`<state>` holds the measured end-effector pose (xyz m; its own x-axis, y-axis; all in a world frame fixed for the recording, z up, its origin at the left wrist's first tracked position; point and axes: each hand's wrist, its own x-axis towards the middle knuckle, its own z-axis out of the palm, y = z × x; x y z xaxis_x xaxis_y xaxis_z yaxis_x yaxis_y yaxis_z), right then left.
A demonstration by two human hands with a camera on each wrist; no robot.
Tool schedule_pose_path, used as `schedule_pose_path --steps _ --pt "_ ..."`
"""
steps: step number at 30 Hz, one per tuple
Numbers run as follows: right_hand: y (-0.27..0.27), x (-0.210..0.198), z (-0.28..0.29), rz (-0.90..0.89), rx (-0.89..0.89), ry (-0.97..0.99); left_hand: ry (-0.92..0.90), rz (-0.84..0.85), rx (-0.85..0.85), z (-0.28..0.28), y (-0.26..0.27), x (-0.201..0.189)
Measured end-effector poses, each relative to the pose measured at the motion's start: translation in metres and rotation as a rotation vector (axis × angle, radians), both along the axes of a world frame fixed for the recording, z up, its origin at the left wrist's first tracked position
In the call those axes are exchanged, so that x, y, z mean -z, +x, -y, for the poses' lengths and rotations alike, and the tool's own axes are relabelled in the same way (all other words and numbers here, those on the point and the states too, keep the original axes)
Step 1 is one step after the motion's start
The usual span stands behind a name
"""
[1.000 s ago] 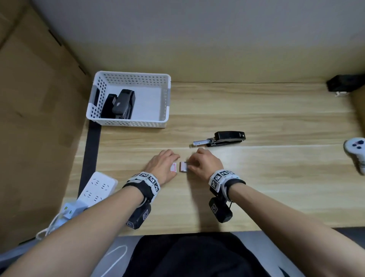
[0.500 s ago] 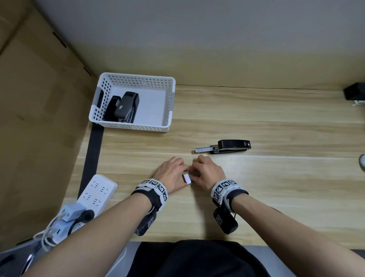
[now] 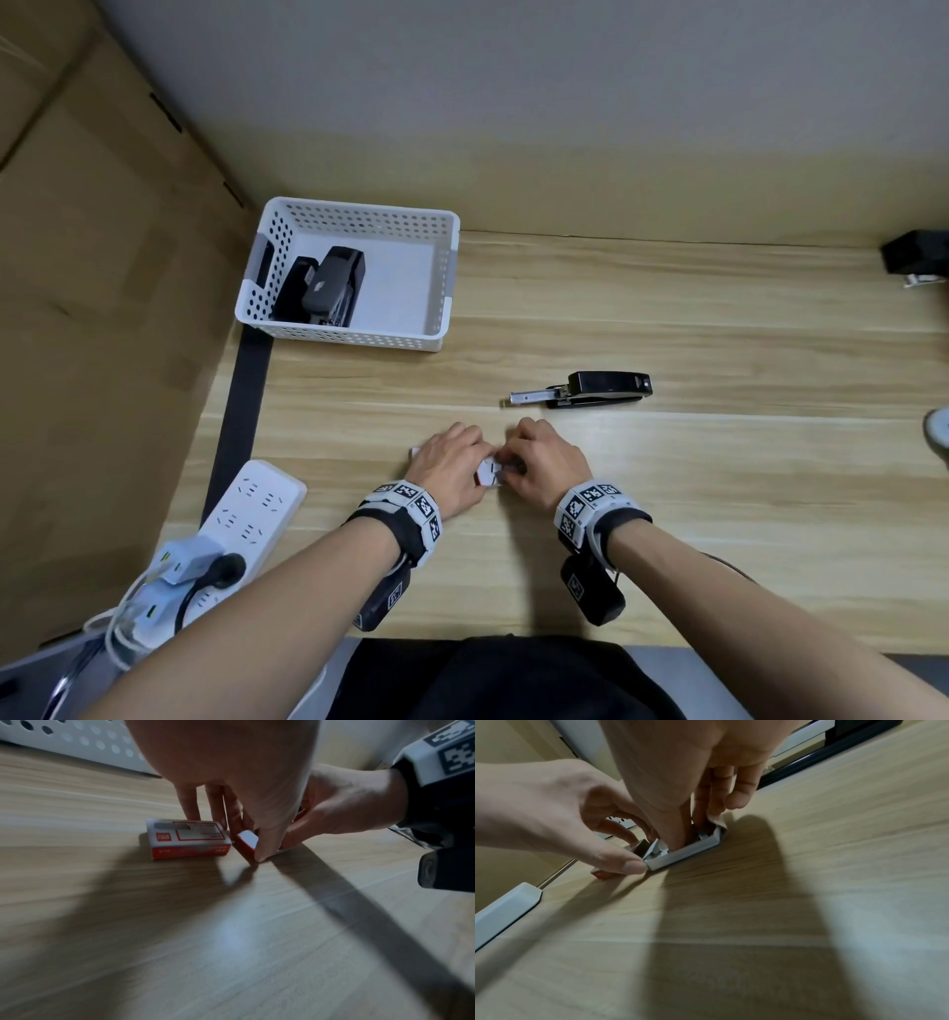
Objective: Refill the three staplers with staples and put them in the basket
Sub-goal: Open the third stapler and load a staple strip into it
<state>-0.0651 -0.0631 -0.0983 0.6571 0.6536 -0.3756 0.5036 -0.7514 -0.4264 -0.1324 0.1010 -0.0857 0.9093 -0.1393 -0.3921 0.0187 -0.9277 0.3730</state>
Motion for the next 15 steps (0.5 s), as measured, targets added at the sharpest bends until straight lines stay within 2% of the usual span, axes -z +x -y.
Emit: schedule_pose_path --steps 7,11,15 --pt "0.001 -0.005 0.001 -0.01 0.041 0.016 0.024 -0.027 0.032 -0.009 -0.001 -0.004" --pt "0.009 -0.006 0.011 -0.075 0.184 0.052 0.004 -0.05 0.065 -0.013 0.001 -0.005" --pt "0.018 -0.002 0.021 -0.204 0.38 0.067 -0.011 -0.047 0.169 -0.013 0.001 -0.006"
